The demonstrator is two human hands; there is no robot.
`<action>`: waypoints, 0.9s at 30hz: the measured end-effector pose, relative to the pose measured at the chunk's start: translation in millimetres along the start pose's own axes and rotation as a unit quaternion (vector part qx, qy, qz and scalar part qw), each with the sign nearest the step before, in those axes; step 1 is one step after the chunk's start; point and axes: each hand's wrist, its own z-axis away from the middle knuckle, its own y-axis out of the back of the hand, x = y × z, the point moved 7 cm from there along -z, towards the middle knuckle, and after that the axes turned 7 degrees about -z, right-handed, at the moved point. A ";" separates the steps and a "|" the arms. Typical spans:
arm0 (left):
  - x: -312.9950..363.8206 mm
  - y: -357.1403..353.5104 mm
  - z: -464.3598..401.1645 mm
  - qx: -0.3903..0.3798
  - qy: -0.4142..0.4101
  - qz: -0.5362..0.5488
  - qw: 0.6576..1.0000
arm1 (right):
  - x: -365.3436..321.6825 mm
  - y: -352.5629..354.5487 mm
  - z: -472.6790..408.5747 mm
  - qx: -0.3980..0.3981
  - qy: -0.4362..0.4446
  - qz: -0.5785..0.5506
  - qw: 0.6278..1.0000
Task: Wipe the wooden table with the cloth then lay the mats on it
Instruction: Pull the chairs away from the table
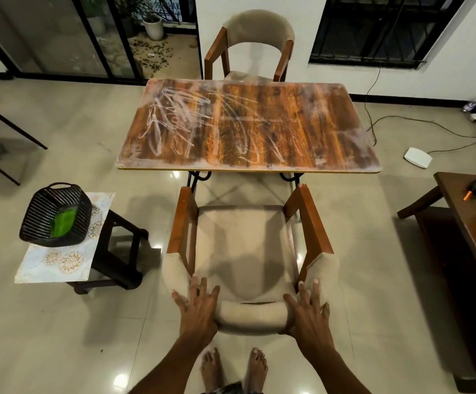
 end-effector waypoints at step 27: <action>-26.5 27.8 -64.4 -0.032 0.003 -0.059 0.998 | -23.3 35.4 -46.2 -0.036 0.023 -0.016 0.999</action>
